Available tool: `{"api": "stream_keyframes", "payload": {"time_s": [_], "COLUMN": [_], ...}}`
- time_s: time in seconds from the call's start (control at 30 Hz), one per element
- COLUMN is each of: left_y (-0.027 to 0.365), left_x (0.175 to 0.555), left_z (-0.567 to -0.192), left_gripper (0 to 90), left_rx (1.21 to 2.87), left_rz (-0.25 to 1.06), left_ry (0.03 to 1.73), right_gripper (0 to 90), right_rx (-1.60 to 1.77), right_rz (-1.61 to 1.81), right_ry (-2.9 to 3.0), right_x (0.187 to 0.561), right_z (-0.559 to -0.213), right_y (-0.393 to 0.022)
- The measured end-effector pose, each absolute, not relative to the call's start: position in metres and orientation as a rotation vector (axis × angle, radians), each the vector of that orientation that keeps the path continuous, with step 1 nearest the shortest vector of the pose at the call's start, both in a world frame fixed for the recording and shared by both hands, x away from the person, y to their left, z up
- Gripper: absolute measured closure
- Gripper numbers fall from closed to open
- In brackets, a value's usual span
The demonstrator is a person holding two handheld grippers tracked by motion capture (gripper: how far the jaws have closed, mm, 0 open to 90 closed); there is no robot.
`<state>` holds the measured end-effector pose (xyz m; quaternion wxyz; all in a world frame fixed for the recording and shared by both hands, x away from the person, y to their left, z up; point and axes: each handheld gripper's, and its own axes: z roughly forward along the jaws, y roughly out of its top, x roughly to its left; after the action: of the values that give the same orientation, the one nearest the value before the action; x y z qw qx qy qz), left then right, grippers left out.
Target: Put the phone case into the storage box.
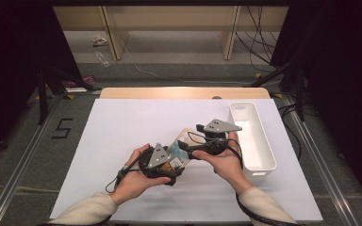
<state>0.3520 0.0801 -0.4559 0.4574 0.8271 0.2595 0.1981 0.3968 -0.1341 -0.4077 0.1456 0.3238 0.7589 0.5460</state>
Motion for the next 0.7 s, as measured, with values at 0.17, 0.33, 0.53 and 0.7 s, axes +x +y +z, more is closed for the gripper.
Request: {"api": "stream_keyframes", "payload": {"time_s": [0.17, 0.33, 0.53, 0.7], "left_y": [0.0784, 0.0784, 0.0779, 0.0776], "left_x": [0.3513, 0.3512, 0.3509, 0.3506], "left_z": [-0.4565, -0.4567, -0.4573, -0.4572], "left_gripper": [11.5, 11.5, 11.5, 11.5], "left_rx": [2.043, 2.043, 2.05, 2.047], "left_rz": [0.487, 0.488, 0.483, 0.484], "left_ry": [0.633, 0.633, 0.628, 0.628], "right_gripper": [14.9, 17.2, 24.0, 29.5], "right_rx": [0.944, 0.955, 0.973, 0.991], "right_rz": [1.563, 1.558, 1.574, 1.578], "right_ry": [2.199, 2.209, 2.211, 2.206], "right_x": [0.3987, 0.4002, 0.4007, 0.4013], "right_z": [-0.408, -0.4091, -0.4101, -0.41], "right_y": [-0.1309, -0.1303, -0.1304, -0.1306]}}
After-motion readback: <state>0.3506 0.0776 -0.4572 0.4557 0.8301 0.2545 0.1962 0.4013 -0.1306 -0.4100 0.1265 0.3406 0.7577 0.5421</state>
